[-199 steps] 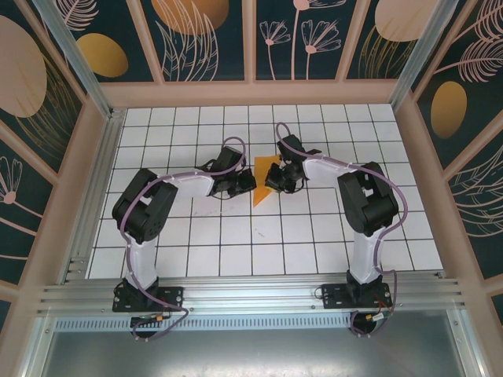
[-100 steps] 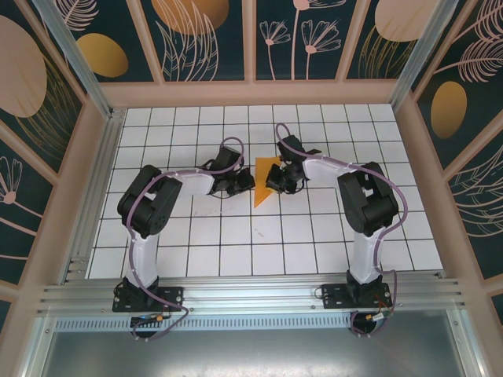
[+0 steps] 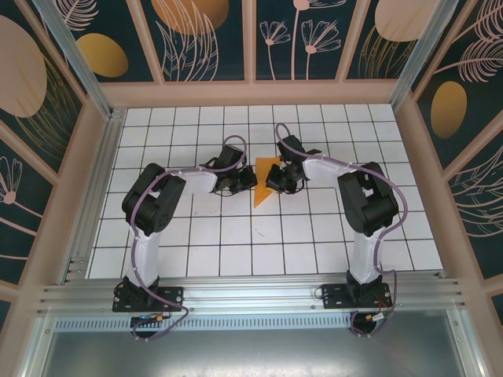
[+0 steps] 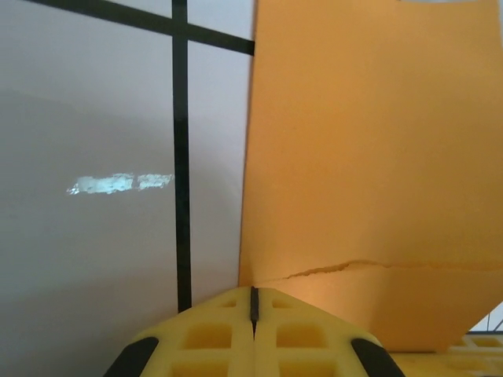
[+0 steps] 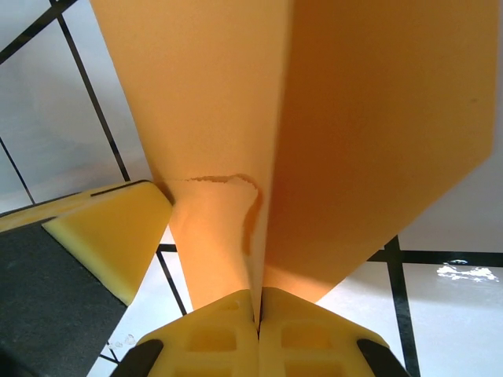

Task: Fold a paper plane with a square sheet of paper (pick it up from the middle)
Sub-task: Fourth fold the wing at the center of the table.

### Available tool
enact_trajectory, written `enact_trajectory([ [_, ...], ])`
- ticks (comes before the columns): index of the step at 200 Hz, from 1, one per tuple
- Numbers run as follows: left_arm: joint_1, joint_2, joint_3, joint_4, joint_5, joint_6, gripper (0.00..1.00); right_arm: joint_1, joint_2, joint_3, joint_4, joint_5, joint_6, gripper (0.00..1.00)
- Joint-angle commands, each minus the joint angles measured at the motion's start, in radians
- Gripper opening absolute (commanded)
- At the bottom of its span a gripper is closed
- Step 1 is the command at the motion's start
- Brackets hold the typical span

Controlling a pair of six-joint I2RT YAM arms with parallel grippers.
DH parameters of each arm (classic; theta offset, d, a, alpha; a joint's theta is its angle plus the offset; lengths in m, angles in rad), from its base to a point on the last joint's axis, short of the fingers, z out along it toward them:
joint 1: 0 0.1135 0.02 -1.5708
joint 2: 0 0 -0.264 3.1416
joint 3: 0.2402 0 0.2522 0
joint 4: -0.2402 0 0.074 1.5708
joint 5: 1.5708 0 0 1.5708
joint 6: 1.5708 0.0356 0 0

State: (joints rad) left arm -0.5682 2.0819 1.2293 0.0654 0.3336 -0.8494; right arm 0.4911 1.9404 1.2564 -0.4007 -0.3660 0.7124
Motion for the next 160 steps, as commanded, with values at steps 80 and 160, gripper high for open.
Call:
enact_trajectory([
  [80,-0.002,0.051,0.001,-0.11,-0.012,0.017,0.03,0.017,0.034,0.096,-0.03,0.023,-0.01,0.12],
  [160,-0.002,0.057,-0.023,-0.064,0.004,-0.028,0.01,0.027,0.027,0.069,0.071,-0.025,0.004,0.19],
])
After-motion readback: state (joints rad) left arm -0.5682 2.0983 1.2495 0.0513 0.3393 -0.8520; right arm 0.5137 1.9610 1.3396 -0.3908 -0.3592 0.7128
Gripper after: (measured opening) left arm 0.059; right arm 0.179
